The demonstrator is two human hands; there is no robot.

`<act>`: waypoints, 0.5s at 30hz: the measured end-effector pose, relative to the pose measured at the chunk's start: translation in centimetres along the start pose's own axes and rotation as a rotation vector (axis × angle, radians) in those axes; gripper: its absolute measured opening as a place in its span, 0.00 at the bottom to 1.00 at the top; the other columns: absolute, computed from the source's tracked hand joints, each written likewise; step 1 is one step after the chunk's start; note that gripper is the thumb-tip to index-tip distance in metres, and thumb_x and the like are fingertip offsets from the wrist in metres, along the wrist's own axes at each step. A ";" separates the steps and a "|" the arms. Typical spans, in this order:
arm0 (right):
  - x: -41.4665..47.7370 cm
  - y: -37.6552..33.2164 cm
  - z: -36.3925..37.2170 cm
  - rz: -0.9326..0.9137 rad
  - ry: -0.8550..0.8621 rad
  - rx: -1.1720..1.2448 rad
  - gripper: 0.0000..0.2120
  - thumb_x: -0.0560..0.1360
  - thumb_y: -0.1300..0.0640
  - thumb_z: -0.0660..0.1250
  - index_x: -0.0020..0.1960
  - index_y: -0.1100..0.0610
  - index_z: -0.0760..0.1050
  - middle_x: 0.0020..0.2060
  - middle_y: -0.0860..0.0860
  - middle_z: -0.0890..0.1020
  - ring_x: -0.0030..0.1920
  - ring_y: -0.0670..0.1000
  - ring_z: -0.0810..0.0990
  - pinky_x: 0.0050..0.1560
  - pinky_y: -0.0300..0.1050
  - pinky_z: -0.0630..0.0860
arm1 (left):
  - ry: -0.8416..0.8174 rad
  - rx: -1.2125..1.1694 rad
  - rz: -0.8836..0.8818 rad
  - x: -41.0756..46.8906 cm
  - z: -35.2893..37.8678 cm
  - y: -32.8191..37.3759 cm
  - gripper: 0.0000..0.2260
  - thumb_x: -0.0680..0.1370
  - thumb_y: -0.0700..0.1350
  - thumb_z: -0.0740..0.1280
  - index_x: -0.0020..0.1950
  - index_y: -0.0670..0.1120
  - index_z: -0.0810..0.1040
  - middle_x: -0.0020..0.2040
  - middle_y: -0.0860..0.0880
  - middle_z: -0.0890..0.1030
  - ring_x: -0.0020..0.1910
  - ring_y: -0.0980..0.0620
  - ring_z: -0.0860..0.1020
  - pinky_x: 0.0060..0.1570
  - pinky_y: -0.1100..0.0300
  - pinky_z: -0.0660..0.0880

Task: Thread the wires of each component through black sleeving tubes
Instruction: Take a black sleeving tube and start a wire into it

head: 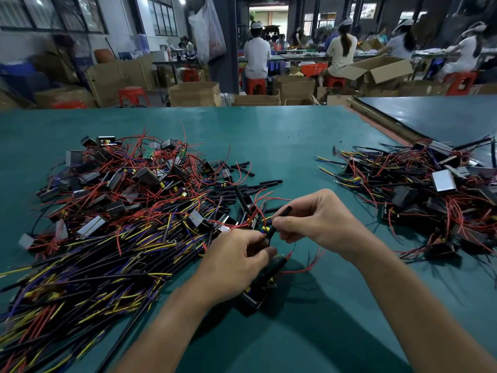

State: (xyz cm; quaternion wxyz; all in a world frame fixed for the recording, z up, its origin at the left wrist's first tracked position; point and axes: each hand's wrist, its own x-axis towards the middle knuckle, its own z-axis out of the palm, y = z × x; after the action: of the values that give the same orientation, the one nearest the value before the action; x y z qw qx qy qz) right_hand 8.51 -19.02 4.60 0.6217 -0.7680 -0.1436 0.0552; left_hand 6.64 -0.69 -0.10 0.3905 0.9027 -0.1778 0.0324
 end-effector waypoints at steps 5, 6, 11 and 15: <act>0.0 0.0 0.1 0.000 0.000 0.015 0.08 0.71 0.67 0.73 0.35 0.57 0.85 0.29 0.56 0.83 0.30 0.50 0.81 0.33 0.39 0.79 | 0.001 0.136 0.045 -0.2 0.5 0.0 0.14 0.81 0.52 0.57 0.39 0.46 0.69 0.33 0.48 0.75 0.38 0.42 0.75 0.38 0.46 0.72; 0.0 0.1 0.2 0.001 -0.004 0.011 0.08 0.71 0.67 0.73 0.36 0.57 0.85 0.29 0.56 0.83 0.30 0.50 0.80 0.33 0.39 0.79 | -0.007 0.146 0.037 -0.2 0.5 0.0 0.13 0.82 0.51 0.56 0.40 0.46 0.68 0.33 0.49 0.74 0.38 0.41 0.74 0.38 0.46 0.71; 0.0 0.2 0.3 0.012 -0.026 0.016 0.08 0.71 0.67 0.73 0.37 0.58 0.84 0.29 0.56 0.83 0.30 0.49 0.80 0.33 0.39 0.79 | -0.026 0.117 0.013 -0.3 0.4 0.3 0.14 0.81 0.52 0.56 0.39 0.47 0.66 0.31 0.51 0.72 0.36 0.44 0.73 0.36 0.49 0.68; -0.1 0.1 0.0 0.013 -0.006 0.003 0.09 0.71 0.68 0.73 0.36 0.57 0.84 0.28 0.55 0.83 0.29 0.48 0.81 0.32 0.39 0.79 | 0.028 0.160 0.007 -0.2 -0.5 0.1 0.12 0.74 0.56 0.67 0.35 0.52 0.71 0.29 0.55 0.74 0.32 0.54 0.72 0.33 0.57 0.66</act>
State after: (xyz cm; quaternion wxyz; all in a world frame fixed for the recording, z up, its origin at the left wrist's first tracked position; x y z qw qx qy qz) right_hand 8.48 -19.07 4.45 0.6222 -0.7677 -0.1404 0.0618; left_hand 6.43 -0.32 0.22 0.3197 0.9298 -0.1722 0.0603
